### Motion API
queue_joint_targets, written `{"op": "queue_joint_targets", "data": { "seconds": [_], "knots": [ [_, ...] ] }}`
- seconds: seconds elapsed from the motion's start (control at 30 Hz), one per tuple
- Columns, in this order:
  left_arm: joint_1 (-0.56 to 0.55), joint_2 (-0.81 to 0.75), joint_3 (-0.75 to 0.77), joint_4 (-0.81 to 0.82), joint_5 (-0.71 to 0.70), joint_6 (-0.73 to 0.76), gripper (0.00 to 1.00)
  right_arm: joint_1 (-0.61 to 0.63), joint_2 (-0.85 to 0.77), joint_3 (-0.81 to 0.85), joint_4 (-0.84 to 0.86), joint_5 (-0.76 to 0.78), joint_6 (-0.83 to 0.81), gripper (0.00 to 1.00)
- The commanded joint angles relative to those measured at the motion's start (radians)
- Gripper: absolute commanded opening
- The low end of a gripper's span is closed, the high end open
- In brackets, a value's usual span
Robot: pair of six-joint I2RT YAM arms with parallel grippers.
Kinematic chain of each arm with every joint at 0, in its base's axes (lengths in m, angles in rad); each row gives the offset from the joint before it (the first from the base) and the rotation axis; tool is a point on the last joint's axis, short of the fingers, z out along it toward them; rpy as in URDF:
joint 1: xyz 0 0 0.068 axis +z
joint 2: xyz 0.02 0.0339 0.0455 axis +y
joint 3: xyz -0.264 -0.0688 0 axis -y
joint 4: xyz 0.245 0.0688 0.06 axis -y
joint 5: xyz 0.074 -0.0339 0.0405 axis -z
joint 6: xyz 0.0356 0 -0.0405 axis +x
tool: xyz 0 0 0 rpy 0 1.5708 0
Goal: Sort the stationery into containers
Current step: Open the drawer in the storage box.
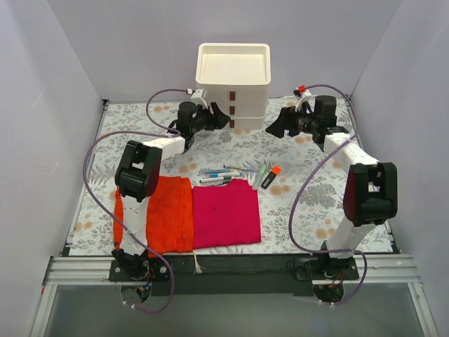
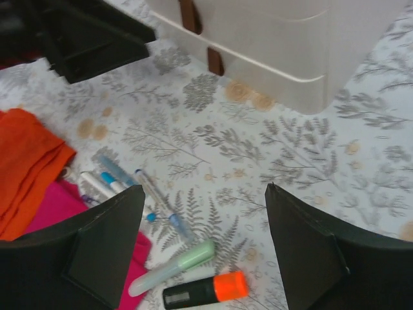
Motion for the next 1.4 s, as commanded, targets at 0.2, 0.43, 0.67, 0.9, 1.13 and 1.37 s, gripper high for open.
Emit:
{"op": "queue_joint_targets", "data": {
  "seconds": [0.2, 0.43, 0.67, 0.9, 1.13, 1.37],
  "knots": [
    [-0.017, 0.151, 0.238, 0.040, -0.088, -0.124, 0.39, -0.002, 0.069, -0.040, 0.212, -0.238, 0.273, 0.81],
    [-0.041, 0.150, 0.204, 0.077, -0.070, -0.153, 0.32, -0.006, 0.113, -0.022, 0.232, -0.250, 0.289, 0.79],
    [-0.063, 0.160, 0.193, 0.124, -0.074, -0.164, 0.31, -0.006, 0.144, 0.009, 0.232, -0.243, 0.286, 0.77],
    [-0.072, 0.208, 0.235, 0.127, -0.132, -0.144, 0.29, -0.006, 0.125, -0.018, 0.229, -0.234, 0.276, 0.77],
    [-0.077, 0.145, 0.164, 0.106, -0.120, -0.121, 0.00, -0.011, 0.102, -0.069, 0.232, -0.243, 0.274, 0.73],
    [-0.078, -0.043, -0.046, 0.123, 0.021, -0.099, 0.00, -0.014, 0.113, -0.062, 0.235, -0.250, 0.274, 0.70]
  ]
}}
